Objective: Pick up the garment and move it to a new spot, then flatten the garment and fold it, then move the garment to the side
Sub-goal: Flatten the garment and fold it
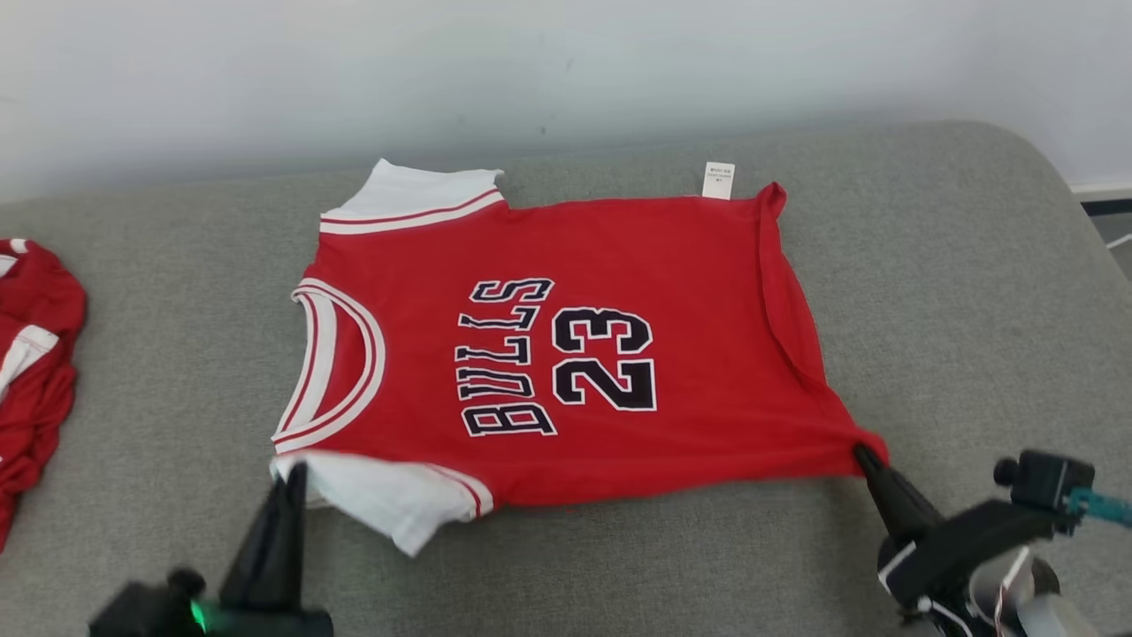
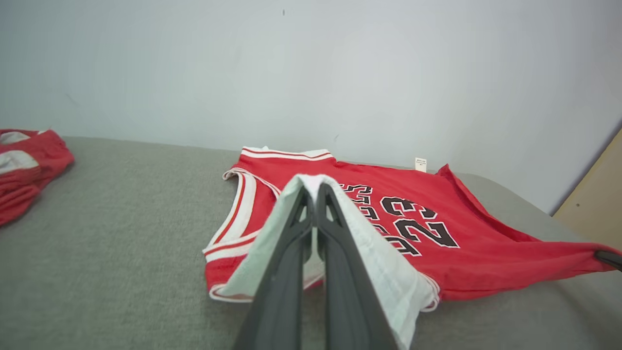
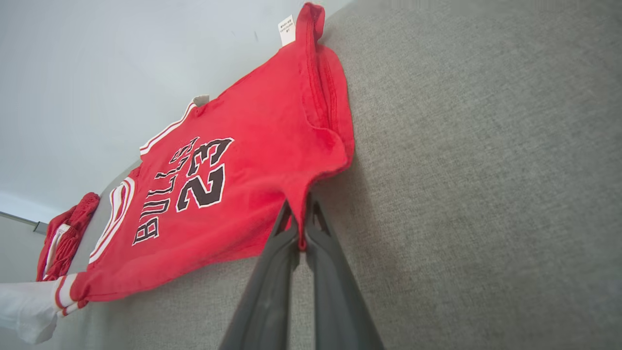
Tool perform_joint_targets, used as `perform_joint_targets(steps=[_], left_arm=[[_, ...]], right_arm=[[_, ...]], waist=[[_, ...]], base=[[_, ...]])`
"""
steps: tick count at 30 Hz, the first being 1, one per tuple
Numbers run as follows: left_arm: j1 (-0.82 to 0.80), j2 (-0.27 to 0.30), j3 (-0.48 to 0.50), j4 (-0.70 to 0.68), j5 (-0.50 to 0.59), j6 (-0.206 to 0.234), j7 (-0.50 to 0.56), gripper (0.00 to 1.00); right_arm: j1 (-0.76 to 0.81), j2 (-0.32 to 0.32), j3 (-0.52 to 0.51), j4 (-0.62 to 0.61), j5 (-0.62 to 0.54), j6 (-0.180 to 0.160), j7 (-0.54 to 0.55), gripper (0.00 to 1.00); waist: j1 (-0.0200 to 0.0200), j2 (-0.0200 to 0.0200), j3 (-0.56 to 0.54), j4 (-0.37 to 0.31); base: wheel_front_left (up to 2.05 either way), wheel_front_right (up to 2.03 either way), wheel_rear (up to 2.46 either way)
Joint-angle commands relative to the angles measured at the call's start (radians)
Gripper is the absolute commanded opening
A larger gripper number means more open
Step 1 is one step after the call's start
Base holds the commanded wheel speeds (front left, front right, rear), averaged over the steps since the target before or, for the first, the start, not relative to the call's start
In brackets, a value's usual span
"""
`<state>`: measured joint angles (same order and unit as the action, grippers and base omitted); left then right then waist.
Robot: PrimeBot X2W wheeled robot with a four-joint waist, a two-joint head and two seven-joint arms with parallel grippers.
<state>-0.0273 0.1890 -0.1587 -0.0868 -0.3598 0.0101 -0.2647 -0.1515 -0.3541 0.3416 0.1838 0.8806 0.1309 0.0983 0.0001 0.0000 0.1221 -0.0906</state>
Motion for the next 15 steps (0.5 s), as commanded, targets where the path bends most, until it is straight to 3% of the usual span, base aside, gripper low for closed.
perform_joint_targets(steps=[1, 10, 15], left_arm=[[-0.061, 0.022, 0.008, 0.023, 0.010, -0.014, 0.002, 0.00], [-0.357, 0.088, 0.005, 0.239, -0.026, -0.095, 0.060, 0.00], [-0.461, 0.119, -0.011, 0.361, -0.022, -0.115, 0.063, 0.00]], right_arm=[[-0.038, 0.019, -0.013, 0.004, -0.002, 0.000, 0.017, 0.00], [-0.265, 0.094, -0.002, 0.139, -0.059, 0.000, 0.073, 0.00], [-0.359, 0.122, 0.020, 0.230, -0.067, 0.000, 0.071, 0.00]], waist=[[-0.0001, 0.0000, 0.019, -0.016], [-0.0001, 0.0000, 0.079, -0.070], [-0.0001, 0.0000, 0.107, -0.088]], base=[[0.00, 0.00, 0.00], [0.00, 0.00, 0.00], [0.00, 0.00, 0.00]])
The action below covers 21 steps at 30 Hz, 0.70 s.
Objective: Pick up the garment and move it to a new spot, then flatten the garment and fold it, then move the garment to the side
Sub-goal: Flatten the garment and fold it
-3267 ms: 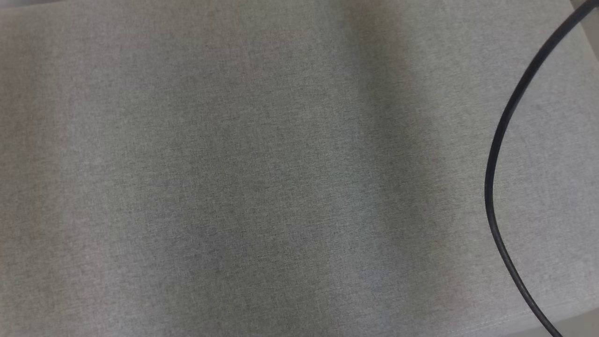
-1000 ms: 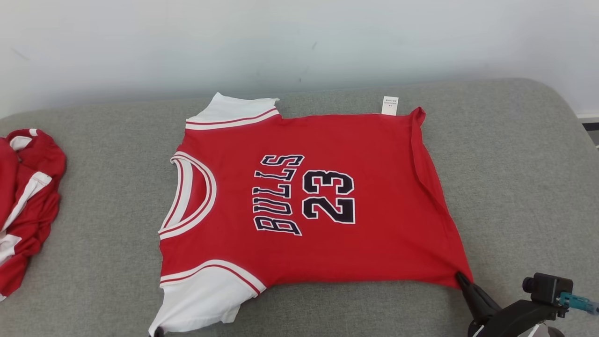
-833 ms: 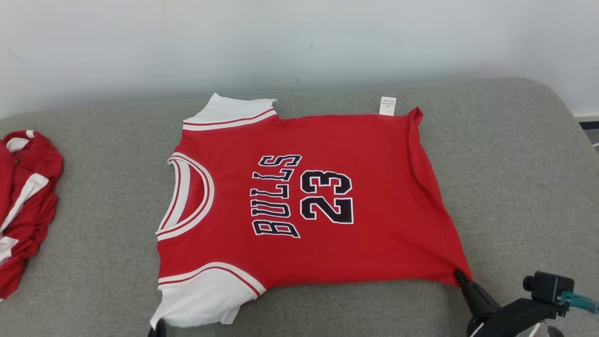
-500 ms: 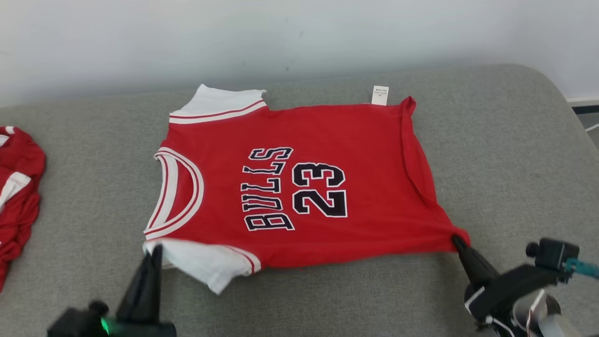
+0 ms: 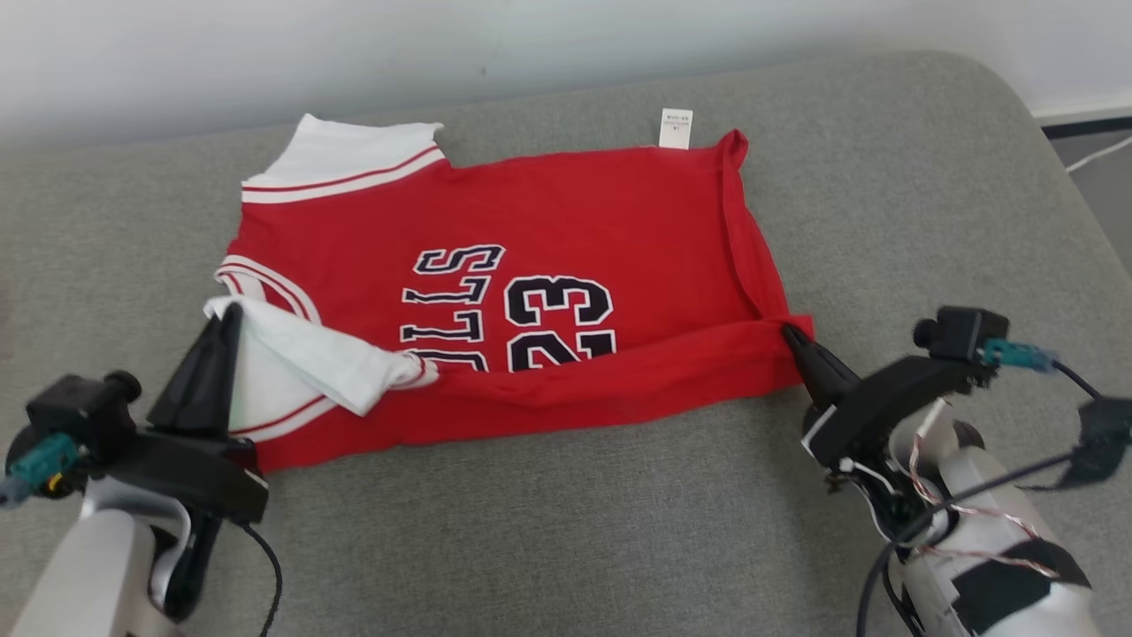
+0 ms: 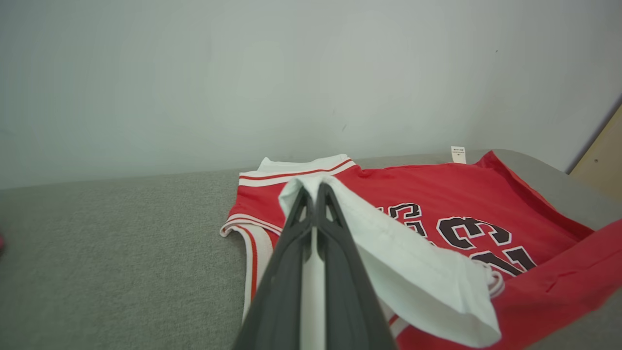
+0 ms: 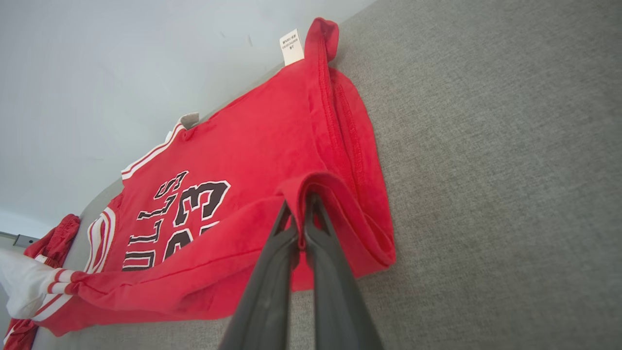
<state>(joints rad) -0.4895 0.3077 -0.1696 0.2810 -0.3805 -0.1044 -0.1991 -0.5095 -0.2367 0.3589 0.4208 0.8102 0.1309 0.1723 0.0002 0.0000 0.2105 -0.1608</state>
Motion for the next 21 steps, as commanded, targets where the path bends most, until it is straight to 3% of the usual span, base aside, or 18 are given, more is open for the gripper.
perform_joint_targets(steps=[1, 3, 12, 13, 14, 15, 16, 21], left_arm=[[-0.022, 0.004, -0.004, 0.021, -0.005, -0.004, -0.006, 0.00], [-0.088, 0.028, -0.014, 0.100, 0.001, -0.011, -0.011, 0.00], [-0.244, 0.041, -0.072, 0.279, -0.006, -0.023, -0.042, 0.00], [-0.252, 0.041, -0.078, 0.294, -0.008, -0.023, -0.044, 0.00], [-0.260, 0.042, -0.084, 0.307, -0.006, -0.023, -0.049, 0.10], [-0.268, 0.043, -0.087, 0.317, -0.005, -0.023, -0.053, 0.45], [-0.268, 0.041, -0.089, 0.325, -0.006, -0.023, -0.056, 1.00], [-0.236, 0.039, -0.088, 0.325, 0.003, -0.024, -0.067, 1.00]], right_arm=[[-0.022, 0.007, 0.010, 0.018, 0.002, 0.000, -0.005, 0.00], [-0.086, 0.026, 0.024, 0.086, 0.010, 0.000, -0.020, 0.00], [-0.245, 0.064, 0.080, 0.267, 0.027, 0.000, -0.075, 0.00], [-0.257, 0.064, 0.088, 0.280, 0.026, 0.000, -0.088, 0.45], [-0.263, 0.067, 0.095, 0.293, 0.034, 0.000, -0.098, 1.00], [-0.269, 0.068, 0.103, 0.302, 0.038, 0.000, -0.106, 1.00], [-0.273, 0.065, 0.111, 0.308, 0.043, 0.000, -0.117, 1.00], [-0.257, 0.031, 0.154, 0.312, 0.056, 0.000, -0.179, 1.00]], waist=[[-0.0002, 0.0000, 0.025, -0.021], [-0.0002, 0.0000, 0.043, -0.032], [-0.0002, 0.0000, 0.084, -0.042], [-0.0002, 0.0000, 0.084, -0.041], [-0.0002, 0.0000, 0.084, -0.040], [-0.0002, 0.0000, 0.082, -0.038], [-0.0002, 0.0000, 0.079, -0.036], [-0.0002, 0.0000, 0.058, -0.023]], base=[[0.00, 0.00, 0.00], [0.00, 0.00, 0.00], [0.00, 0.00, 0.00], [0.00, 0.00, 0.00], [0.00, 0.00, 0.00], [0.00, 0.00, 0.00], [0.00, 0.00, 0.00], [0.00, 0.00, 0.00]])
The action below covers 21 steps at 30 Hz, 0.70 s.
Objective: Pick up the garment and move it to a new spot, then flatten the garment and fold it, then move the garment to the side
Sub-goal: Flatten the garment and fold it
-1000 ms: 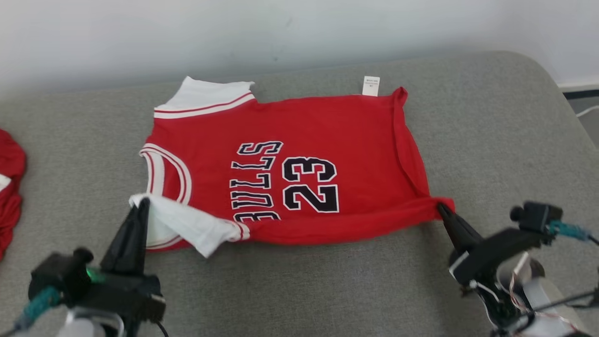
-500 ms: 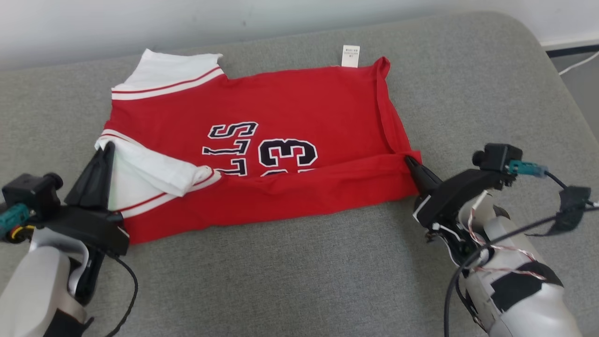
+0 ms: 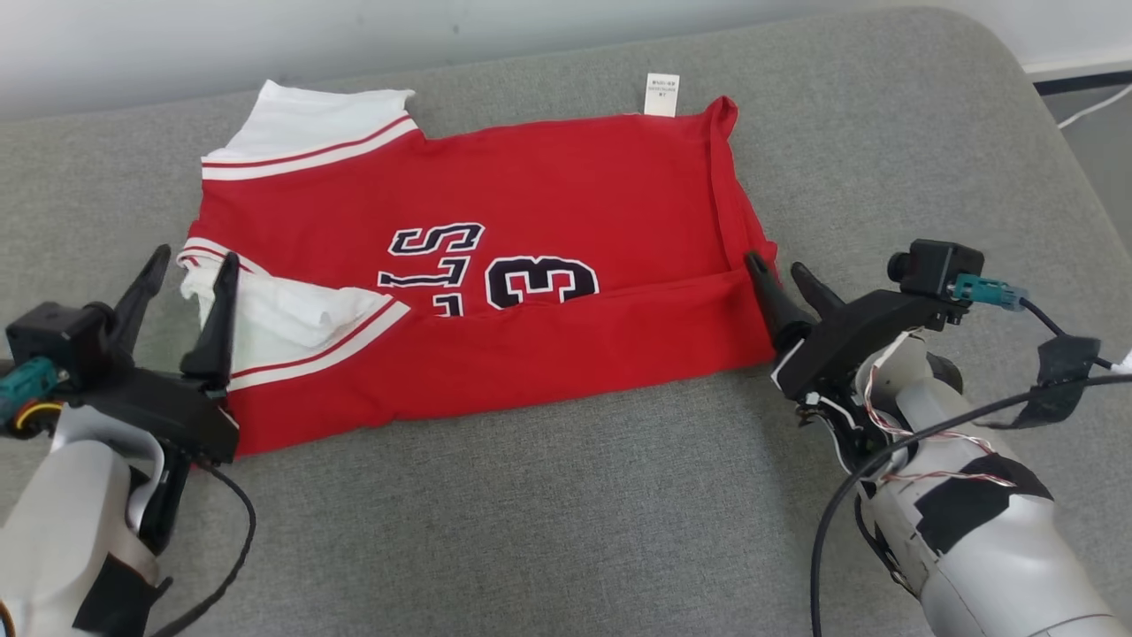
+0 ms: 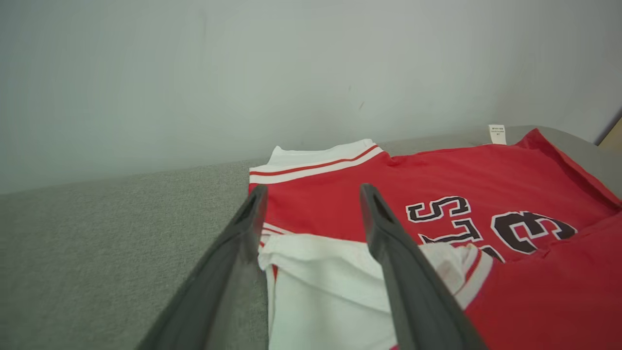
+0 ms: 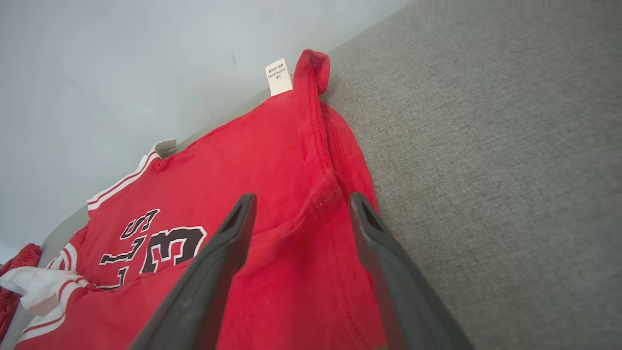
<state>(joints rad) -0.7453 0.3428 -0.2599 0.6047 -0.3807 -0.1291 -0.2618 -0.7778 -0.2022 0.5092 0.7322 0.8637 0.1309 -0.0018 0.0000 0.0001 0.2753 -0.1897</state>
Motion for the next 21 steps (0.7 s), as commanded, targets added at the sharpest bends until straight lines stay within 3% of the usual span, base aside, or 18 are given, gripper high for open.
perform_joint_targets(steps=[1, 11, 21], left_arm=[[0.028, 0.003, 0.006, -0.006, 0.005, 0.001, -0.005, 1.00], [0.231, -0.024, 0.098, -0.209, 0.023, 0.035, -0.005, 1.00], [0.371, -0.067, 0.111, -0.263, 0.044, 0.044, -0.005, 1.00]], right_arm=[[0.017, -0.013, 0.012, -0.002, 0.005, 0.000, -0.017, 1.00], [0.095, -0.087, 0.085, -0.039, -0.020, 0.000, -0.100, 1.00], [0.143, -0.113, 0.086, -0.044, -0.048, 0.000, -0.115, 1.00]], waist=[[0.0000, -0.0001, -0.012, 0.010], [0.0000, -0.0001, -0.053, 0.033], [0.0000, -0.0001, -0.055, 0.045]], base=[[0.00, 0.00, 0.00], [0.00, 0.00, 0.00], [0.00, 0.00, 0.00]])
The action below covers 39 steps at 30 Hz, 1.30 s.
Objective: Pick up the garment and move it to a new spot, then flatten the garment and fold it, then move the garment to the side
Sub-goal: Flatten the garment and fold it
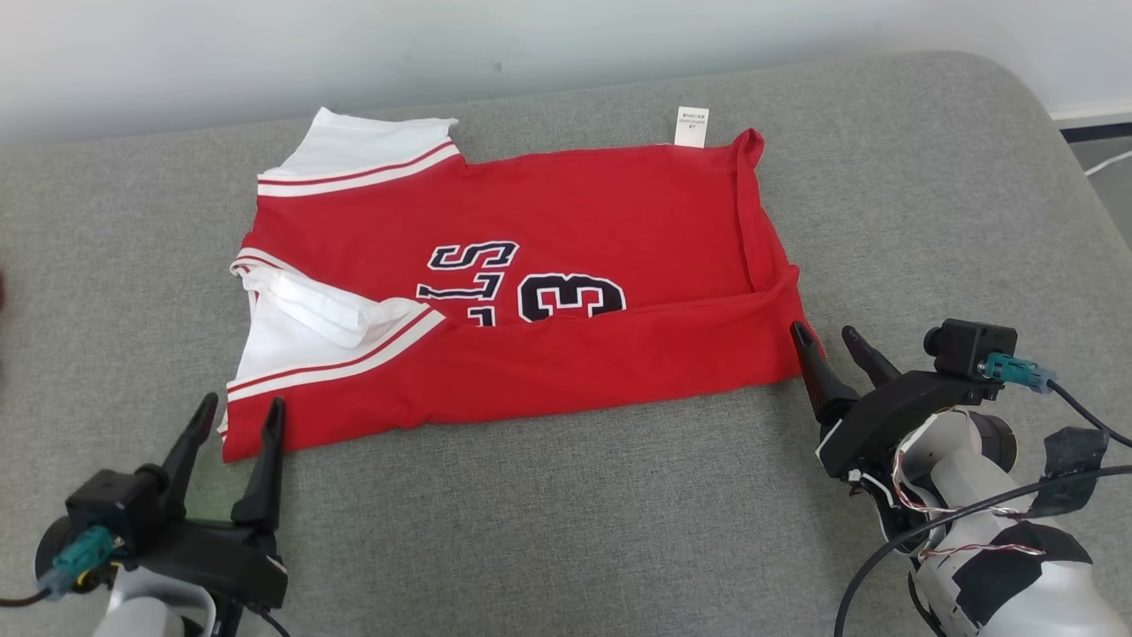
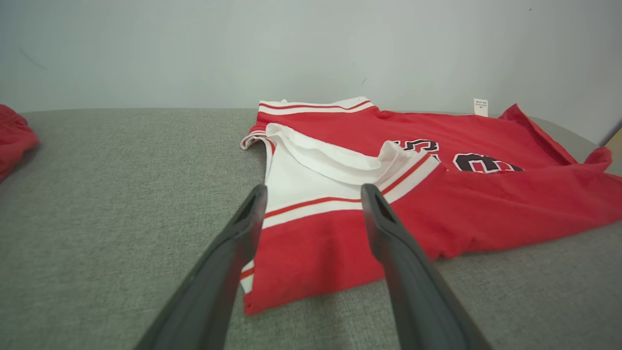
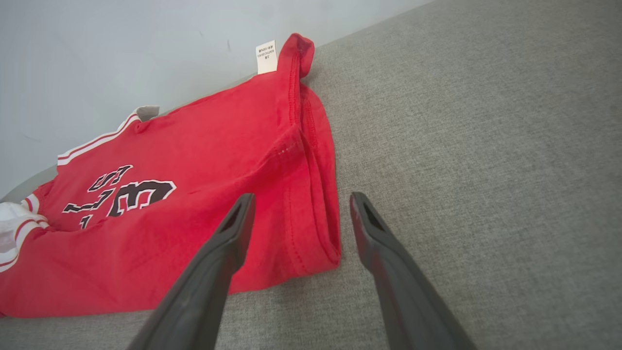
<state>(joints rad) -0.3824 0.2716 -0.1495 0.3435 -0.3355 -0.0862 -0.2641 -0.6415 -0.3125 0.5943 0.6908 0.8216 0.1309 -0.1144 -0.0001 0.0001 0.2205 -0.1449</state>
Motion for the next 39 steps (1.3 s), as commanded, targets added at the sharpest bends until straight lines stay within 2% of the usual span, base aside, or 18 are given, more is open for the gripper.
perform_joint_targets(steps=[1, 21, 22, 23, 24, 25, 32, 39], left_arm=[[0.014, 0.000, 0.001, 0.001, 0.002, 0.001, -0.003, 1.00], [-0.009, -0.037, 0.047, 0.144, 0.050, -0.018, -0.002, 1.00], [-0.010, -0.039, 0.045, 0.156, 0.049, -0.018, -0.002, 0.81], [-0.015, -0.039, 0.045, 0.163, 0.051, -0.021, -0.002, 0.45], [-0.020, -0.041, 0.045, 0.169, 0.052, -0.024, -0.002, 0.25], [-0.022, -0.043, 0.046, 0.176, 0.052, -0.025, -0.002, 0.00], [-0.017, -0.058, 0.044, 0.198, 0.045, -0.036, -0.002, 0.00], [0.110, -0.094, 0.065, 0.107, 0.046, -0.041, -0.002, 0.00]], right_arm=[[0.008, -0.001, -0.001, -0.002, -0.005, 0.000, -0.001, 1.00], [-0.024, 0.041, -0.002, 0.086, -0.063, 0.000, -0.009, 1.00], [-0.026, 0.044, -0.002, 0.092, -0.063, 0.000, -0.009, 0.75], [-0.031, 0.048, -0.001, 0.098, -0.063, 0.000, -0.010, 0.42], [-0.036, 0.053, 0.001, 0.100, -0.062, 0.000, -0.014, 0.14], [-0.039, 0.057, 0.003, 0.104, -0.057, 0.000, -0.016, 0.00], [-0.017, 0.048, 0.005, 0.116, -0.022, 0.000, -0.036, 0.00], [0.071, -0.010, 0.004, 0.043, 0.032, -0.001, -0.056, 0.00]], waist=[[0.0001, -0.0001, 0.001, 0.000], [0.0001, -0.0001, 0.051, 0.000], [0.0001, -0.0001, 0.051, 0.001], [0.0001, -0.0001, 0.052, 0.002], [0.0001, -0.0001, 0.052, 0.004], [0.0001, -0.0001, 0.051, 0.005], [0.0001, -0.0001, 0.017, 0.015], [0.0001, -0.0001, -0.062, 0.014]], base=[[0.00, 0.00, 0.00], [0.00, 0.00, 0.00], [0.00, 0.00, 0.00], [0.00, 0.00, 0.00], [0.00, 0.00, 0.00], [0.00, 0.00, 0.00], [0.00, 0.00, 0.00], [0.00, 0.00, 0.00]])
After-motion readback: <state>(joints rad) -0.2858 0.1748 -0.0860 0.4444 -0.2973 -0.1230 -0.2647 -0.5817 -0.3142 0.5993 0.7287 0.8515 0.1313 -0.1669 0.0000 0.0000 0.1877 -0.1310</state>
